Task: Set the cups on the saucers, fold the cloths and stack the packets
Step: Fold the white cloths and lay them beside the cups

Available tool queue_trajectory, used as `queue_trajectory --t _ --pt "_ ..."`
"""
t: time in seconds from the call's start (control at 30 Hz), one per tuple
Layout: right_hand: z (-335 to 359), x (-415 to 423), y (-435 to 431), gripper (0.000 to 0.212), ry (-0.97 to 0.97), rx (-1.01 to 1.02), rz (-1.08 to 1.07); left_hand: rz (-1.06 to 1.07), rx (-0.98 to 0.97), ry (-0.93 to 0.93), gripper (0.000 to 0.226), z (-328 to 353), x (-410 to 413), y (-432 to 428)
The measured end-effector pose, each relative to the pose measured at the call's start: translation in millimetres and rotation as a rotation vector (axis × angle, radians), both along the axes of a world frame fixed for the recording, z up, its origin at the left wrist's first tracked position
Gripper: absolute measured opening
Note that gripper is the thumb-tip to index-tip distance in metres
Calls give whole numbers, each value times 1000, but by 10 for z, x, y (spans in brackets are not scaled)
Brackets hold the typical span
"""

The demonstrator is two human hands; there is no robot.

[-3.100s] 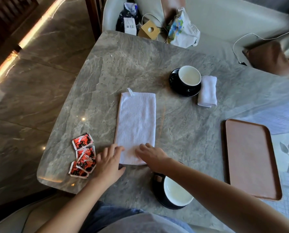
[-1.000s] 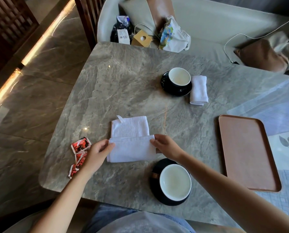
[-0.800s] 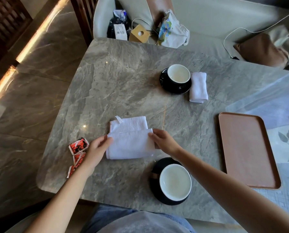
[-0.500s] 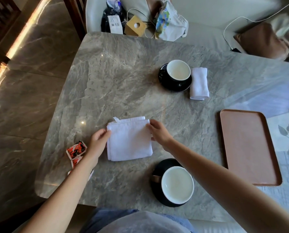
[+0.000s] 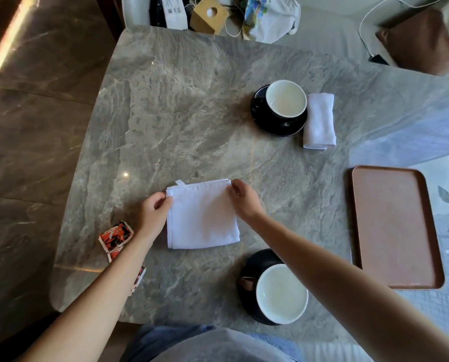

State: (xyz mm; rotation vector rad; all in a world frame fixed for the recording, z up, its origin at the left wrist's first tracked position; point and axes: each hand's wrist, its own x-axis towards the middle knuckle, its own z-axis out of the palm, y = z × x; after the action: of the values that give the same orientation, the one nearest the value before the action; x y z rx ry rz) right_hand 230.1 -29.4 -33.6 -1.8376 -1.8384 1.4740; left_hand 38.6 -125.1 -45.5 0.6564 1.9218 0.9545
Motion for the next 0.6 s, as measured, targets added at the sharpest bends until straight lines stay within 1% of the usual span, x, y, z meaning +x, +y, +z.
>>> queue_trajectory --t 0.17,0.37,0.5,0.6 --pt "-68 -38 -5 16 -41 42 -19 -47 -14 69 19 -78 -65 0" --pt "-88 -21 25 14 22 -14 -110 -44 -37 146 17 -77 -45 4" --pt "-103 -20 21 7 20 -2 -101 -37 -33 159 18 -68 -35 6" --pt "-98 -21 11 11 23 5 -109 -34 -37 164 19 -59 -22 -6"
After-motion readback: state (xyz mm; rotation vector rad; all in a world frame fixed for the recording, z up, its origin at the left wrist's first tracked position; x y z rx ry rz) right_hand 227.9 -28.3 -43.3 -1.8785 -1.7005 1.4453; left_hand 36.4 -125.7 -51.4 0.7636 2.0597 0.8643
